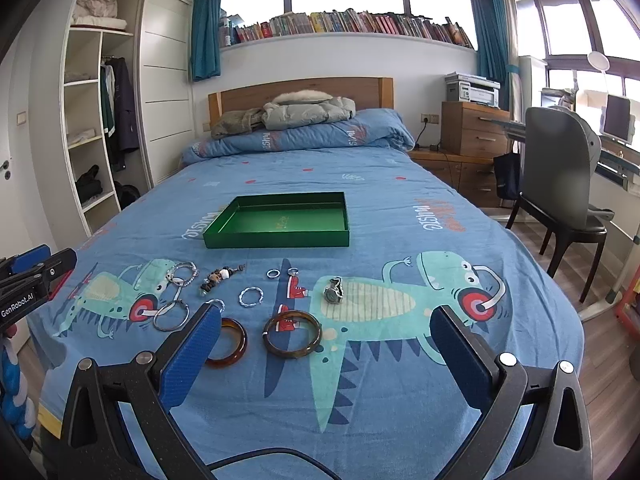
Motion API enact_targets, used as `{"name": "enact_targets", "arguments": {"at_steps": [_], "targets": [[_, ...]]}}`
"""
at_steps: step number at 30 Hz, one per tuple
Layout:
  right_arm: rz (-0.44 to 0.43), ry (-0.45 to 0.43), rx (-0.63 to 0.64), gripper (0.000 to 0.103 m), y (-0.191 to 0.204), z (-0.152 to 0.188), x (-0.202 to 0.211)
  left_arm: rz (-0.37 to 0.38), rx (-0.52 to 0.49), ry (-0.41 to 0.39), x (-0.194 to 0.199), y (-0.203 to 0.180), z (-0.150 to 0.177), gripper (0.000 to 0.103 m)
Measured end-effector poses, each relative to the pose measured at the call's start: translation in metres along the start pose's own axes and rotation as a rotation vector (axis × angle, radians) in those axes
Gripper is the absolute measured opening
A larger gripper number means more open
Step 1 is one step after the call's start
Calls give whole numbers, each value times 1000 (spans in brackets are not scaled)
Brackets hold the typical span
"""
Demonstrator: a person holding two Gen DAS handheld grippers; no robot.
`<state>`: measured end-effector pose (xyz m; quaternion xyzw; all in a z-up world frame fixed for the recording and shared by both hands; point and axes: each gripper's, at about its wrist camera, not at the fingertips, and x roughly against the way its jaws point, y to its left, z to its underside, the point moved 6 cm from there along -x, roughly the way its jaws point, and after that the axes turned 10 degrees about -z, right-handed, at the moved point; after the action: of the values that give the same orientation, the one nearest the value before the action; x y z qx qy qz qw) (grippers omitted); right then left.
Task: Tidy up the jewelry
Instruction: 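Grasp the amber bangle with the left tool while the right tool grasps the dark brown bangle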
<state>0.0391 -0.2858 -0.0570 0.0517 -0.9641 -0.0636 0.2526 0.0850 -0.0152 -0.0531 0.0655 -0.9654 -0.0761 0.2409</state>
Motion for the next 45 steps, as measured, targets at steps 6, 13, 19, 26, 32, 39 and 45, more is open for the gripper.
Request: {"name": "enact_targets", "arguments": {"at_steps": [6, 13, 19, 26, 32, 39, 45], "targets": [[-18, 7, -14, 102, -7, 4, -7, -15, -10, 21, -9, -5, 2, 57], [-59, 63, -41, 90, -16, 16, -28, 30, -22, 124, -38, -19, 25, 57], [-103, 147, -63, 70, -24, 33, -58, 136, -48, 236, -64, -49, 50, 57], [-159, 255, -73, 51, -27, 47, -102, 229, -69, 338, -101, -84, 69, 56], [-201, 333, -86, 40, -33, 50, -152, 251, -86, 364, -134, -105, 69, 55], [-206, 414, -89, 23, -39, 65, -201, 274, -114, 431, -169, -123, 92, 40], [-206, 423, -48, 23, -36, 70, -214, 274, -151, 379, -178, -133, 94, 38]]}}
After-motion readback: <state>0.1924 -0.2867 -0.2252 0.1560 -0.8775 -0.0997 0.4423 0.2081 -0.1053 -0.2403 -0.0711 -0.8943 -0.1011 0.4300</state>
